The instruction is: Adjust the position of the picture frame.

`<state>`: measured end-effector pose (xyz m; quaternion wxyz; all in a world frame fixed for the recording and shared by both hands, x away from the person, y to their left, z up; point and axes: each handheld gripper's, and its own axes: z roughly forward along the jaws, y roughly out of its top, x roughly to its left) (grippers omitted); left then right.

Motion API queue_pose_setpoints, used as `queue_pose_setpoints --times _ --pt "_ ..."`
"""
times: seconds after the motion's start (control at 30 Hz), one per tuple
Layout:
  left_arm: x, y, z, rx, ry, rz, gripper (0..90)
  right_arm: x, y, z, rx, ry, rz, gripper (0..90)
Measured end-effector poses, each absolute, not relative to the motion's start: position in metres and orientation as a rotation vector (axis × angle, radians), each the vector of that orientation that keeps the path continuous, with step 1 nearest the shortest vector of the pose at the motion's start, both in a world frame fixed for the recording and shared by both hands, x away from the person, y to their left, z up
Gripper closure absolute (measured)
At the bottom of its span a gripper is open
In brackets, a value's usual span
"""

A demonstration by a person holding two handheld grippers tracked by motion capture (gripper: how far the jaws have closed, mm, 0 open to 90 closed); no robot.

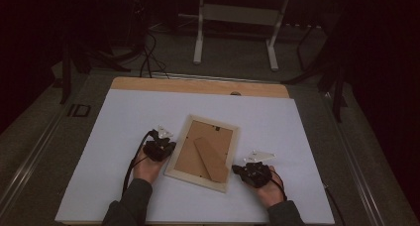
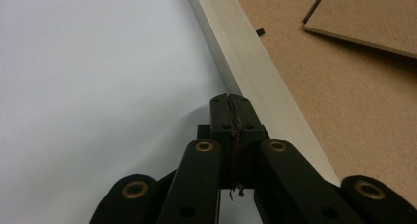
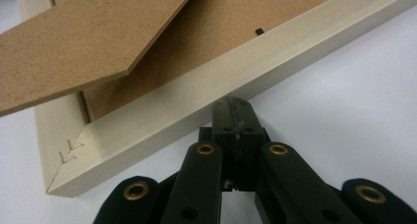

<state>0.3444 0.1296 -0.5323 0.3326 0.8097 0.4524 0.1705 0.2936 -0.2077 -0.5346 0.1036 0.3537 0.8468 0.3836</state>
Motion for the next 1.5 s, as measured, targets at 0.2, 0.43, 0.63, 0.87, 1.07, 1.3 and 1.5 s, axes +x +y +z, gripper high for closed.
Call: queue_pose_setpoints --times 0.2,0.43,0.63,0.87,1.07,1.3,1.5 --pt "0.353 0.130 -0.534 2.080 1.193 0.420 90.0 0.293 -0.208 -0.535 1.047 2.495 1.131 90.0" --pt "0.361 0.129 -0.534 2.097 1.161 0.405 90.0 0.294 -0.209 -0.535 1.054 2.494 1.137 90.0" --pt "0.361 0.131 -0.534 2.097 1.148 0.402 90.0 0.295 -0.209 -0.535 1.057 2.491 1.142 90.0" --pt "0.351 0.131 -0.523 2.076 1.111 0.419 90.0 0.297 -0.210 -0.535 1.060 2.483 1.146 90.0" --pt "0.339 0.132 -0.517 2.039 1.082 0.412 90.0 0.297 -0.210 -0.534 1.059 2.472 1.159 90.0" --pt "0.324 0.140 -0.518 1.999 1.072 0.385 90.0 0.297 -0.211 -0.533 1.064 2.449 1.167 89.9" --pt "0.308 0.147 -0.522 2.007 1.053 0.353 90.0 0.300 -0.217 -0.527 1.064 2.412 1.192 89.9"
